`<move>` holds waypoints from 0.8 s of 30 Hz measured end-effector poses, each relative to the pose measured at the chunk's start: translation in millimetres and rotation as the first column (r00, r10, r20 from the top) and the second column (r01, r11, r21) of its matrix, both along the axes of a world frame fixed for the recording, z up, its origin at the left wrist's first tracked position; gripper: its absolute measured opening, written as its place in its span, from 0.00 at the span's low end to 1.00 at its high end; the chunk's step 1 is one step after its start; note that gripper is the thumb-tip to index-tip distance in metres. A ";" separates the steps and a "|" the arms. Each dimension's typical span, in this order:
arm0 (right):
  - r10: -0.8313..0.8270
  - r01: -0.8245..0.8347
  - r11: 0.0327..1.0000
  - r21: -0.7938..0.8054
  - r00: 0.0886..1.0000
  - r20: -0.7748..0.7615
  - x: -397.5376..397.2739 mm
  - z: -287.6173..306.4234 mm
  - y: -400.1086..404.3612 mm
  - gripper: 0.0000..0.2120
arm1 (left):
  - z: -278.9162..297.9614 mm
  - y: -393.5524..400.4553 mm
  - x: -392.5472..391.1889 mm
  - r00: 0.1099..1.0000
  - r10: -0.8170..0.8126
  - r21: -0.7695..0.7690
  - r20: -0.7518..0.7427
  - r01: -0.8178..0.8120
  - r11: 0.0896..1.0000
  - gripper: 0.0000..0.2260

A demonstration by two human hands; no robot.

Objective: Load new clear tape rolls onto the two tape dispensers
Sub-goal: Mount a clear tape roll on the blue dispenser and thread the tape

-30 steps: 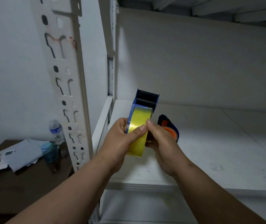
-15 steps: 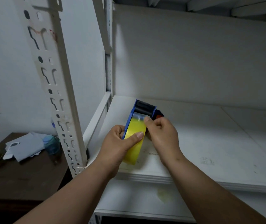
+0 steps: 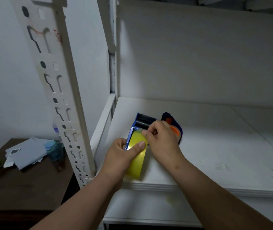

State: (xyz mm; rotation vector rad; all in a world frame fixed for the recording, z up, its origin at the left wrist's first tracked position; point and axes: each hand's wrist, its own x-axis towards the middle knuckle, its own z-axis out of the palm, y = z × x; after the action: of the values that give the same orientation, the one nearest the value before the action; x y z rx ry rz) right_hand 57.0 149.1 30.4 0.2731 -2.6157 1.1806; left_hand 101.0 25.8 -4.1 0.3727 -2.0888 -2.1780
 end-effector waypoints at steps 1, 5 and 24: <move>0.000 0.000 1.000 0.004 1.000 -0.008 0.3 -1.1 -3.0 0.14 | 0.9 -2.0 -0.8 1.000 -0.004 -0.002 0.011 0.004 1.000 0.16; -0.036 0.036 0.999 0.003 0.998 -0.051 -1.8 -4.5 -8.1 0.14 | 5.5 -10.7 -5.8 0.981 -0.134 0.221 0.140 0.101 0.970 0.18; -0.139 0.133 0.986 0.102 0.989 0.053 -14.1 5.3 -8.5 0.10 | 6.4 -18.5 -13.2 0.976 -0.214 0.420 0.047 0.175 0.890 0.29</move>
State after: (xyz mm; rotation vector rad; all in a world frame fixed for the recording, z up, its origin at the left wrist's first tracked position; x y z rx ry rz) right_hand 42.9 140.6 35.7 0.0770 -2.7005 1.0325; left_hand 87.8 7.3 2.3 0.3104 -1.7539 -2.7801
